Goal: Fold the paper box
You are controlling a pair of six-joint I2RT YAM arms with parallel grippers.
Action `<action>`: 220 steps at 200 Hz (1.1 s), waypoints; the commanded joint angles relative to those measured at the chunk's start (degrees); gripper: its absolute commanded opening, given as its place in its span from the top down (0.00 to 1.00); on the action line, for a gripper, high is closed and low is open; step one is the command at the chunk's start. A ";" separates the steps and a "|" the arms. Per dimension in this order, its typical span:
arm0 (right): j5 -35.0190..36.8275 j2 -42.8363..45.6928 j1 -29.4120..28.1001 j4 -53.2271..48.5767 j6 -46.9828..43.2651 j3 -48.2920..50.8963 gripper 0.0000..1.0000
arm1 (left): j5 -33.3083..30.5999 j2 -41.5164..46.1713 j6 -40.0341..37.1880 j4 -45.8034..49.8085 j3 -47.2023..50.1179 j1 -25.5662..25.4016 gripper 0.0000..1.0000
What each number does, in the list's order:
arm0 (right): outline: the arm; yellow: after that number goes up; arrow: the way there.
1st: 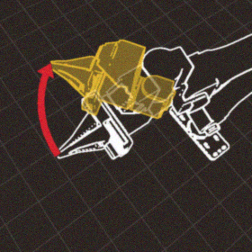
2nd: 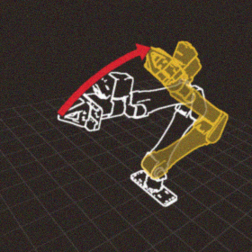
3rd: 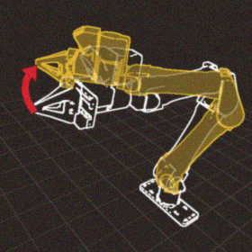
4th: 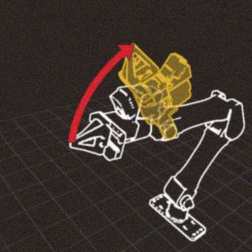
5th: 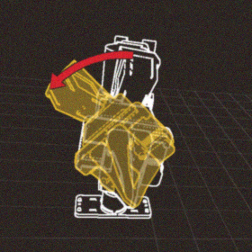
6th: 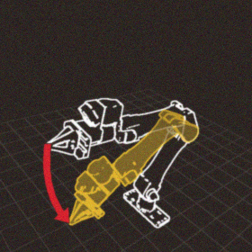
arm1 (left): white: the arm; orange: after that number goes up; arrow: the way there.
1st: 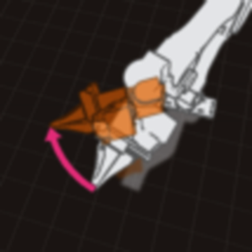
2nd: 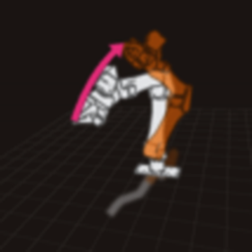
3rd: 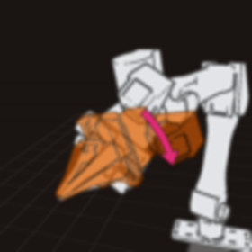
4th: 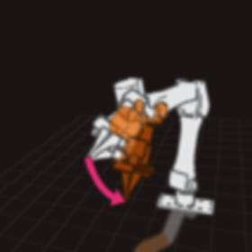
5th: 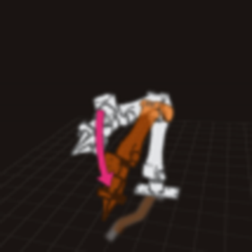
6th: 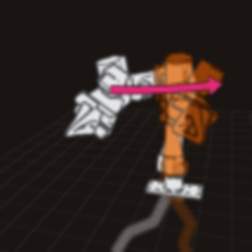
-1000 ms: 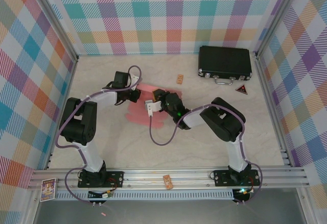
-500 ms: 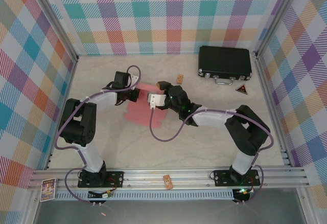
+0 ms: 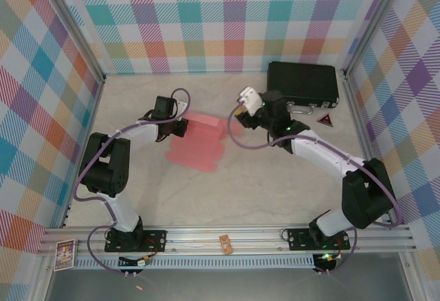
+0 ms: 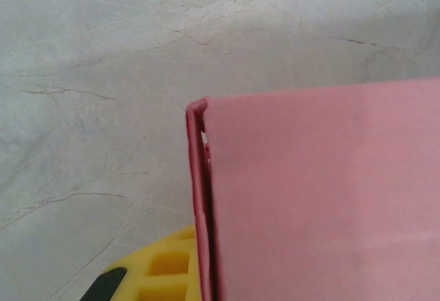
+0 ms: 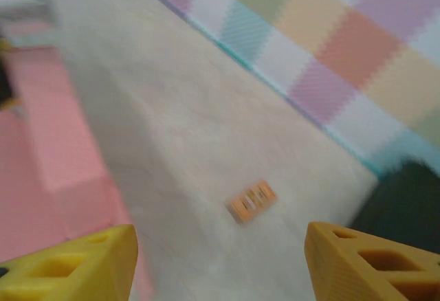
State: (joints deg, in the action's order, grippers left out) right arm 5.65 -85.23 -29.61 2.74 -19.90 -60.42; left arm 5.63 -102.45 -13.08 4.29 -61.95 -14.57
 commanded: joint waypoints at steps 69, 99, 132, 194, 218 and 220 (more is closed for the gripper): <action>-9.40 -18.38 7.98 -18.96 10.07 -12.98 0.43 | 2.17 2.48 -0.71 -0.26 1.13 -0.65 0.91; -15.25 -22.82 7.18 -20.15 6.50 -15.34 0.45 | 2.11 2.33 -0.59 -0.22 0.96 -0.66 0.91; -16.51 -24.09 4.58 -19.99 1.32 -15.16 0.45 | 2.19 1.92 -0.53 -0.10 0.65 -0.66 0.91; -20.78 -25.11 1.78 -23.45 -1.40 -17.00 0.46 | 1.01 1.23 0.55 0.59 -0.22 -0.64 0.91; -20.10 -25.51 0.18 -24.95 -1.74 -17.69 0.46 | 0.10 0.99 1.09 1.47 -0.58 -0.68 0.92; -19.83 -25.58 -0.01 -25.10 -1.62 -17.77 0.46 | 0.04 0.95 1.05 1.50 -0.55 -0.65 0.92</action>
State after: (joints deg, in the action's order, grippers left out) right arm -12.53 -109.47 -28.21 -19.22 -20.08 -76.03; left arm 6.33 -101.82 -12.99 4.38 -61.21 -14.61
